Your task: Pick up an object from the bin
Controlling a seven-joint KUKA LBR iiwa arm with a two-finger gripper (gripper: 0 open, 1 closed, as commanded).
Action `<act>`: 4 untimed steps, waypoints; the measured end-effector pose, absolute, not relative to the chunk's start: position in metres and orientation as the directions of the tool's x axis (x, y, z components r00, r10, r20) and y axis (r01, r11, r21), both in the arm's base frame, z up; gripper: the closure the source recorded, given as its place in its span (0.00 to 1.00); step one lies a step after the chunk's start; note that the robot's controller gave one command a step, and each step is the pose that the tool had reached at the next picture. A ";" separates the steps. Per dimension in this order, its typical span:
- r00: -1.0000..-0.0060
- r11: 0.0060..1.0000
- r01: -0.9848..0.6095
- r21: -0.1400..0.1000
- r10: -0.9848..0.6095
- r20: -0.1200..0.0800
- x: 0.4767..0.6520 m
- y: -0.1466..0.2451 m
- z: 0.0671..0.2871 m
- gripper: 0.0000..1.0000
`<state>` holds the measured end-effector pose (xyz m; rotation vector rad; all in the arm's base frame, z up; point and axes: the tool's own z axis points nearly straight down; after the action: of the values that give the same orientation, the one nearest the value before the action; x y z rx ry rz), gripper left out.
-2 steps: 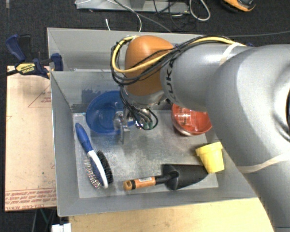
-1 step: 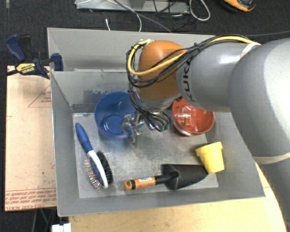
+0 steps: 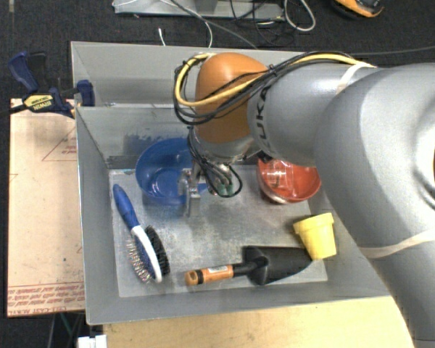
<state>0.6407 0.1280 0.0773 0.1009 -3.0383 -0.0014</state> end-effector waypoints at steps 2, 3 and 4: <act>-0.991 0.998 -0.070 0.009 -0.070 0.115 0.643 0.123 0.077 1.00; -0.974 0.977 -0.212 0.022 -0.213 0.080 0.639 0.121 0.157 1.00; -0.988 0.994 -0.105 0.015 -0.105 0.110 0.642 0.121 0.095 1.00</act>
Offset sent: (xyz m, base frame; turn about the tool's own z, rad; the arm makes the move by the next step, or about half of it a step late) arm 0.0042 -0.0062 -0.0073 0.0028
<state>0.6423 0.1209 0.0947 0.1598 -3.0265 -0.0135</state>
